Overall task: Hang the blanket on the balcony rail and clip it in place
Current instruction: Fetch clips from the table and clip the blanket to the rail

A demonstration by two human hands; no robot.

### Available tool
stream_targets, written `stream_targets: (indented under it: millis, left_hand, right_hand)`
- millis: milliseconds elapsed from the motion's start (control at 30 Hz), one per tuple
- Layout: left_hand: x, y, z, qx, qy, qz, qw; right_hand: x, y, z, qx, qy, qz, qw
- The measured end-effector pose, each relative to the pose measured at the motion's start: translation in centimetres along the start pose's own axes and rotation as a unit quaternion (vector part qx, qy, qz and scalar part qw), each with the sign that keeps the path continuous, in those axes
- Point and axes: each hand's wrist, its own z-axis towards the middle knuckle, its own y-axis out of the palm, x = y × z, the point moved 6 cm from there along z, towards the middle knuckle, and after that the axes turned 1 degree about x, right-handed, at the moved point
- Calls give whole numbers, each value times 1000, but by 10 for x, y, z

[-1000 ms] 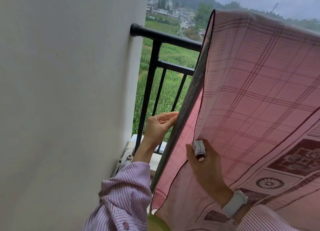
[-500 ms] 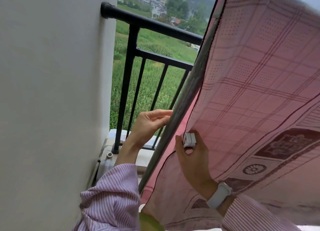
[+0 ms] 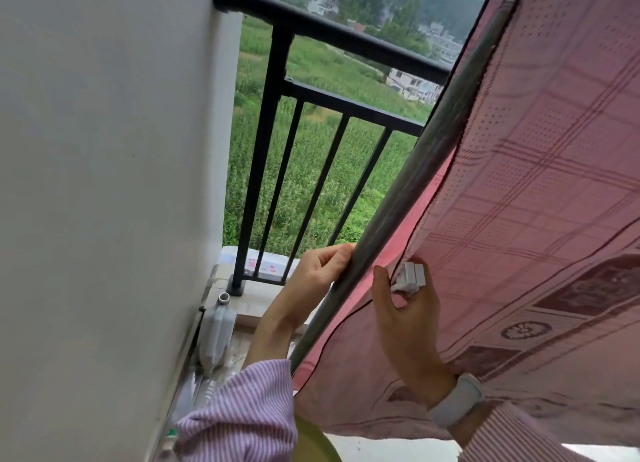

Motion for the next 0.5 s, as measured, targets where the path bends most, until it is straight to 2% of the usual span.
stream_targets:
  millis: [300, 433, 500]
  left_hand:
    - [-1, -10, 4, 80, -20, -118, 990]
    - [11, -6, -3, 139, 29, -3, 990]
    - [15, -11, -15, 198, 42, -25, 979]
  right_hand:
    - [4, -1, -3, -15, 1, -6, 1000]
    - [0, 0, -1, -13, 1, -9, 1000]
    - [-2, -1, -1, -14, 1, -11, 1000]
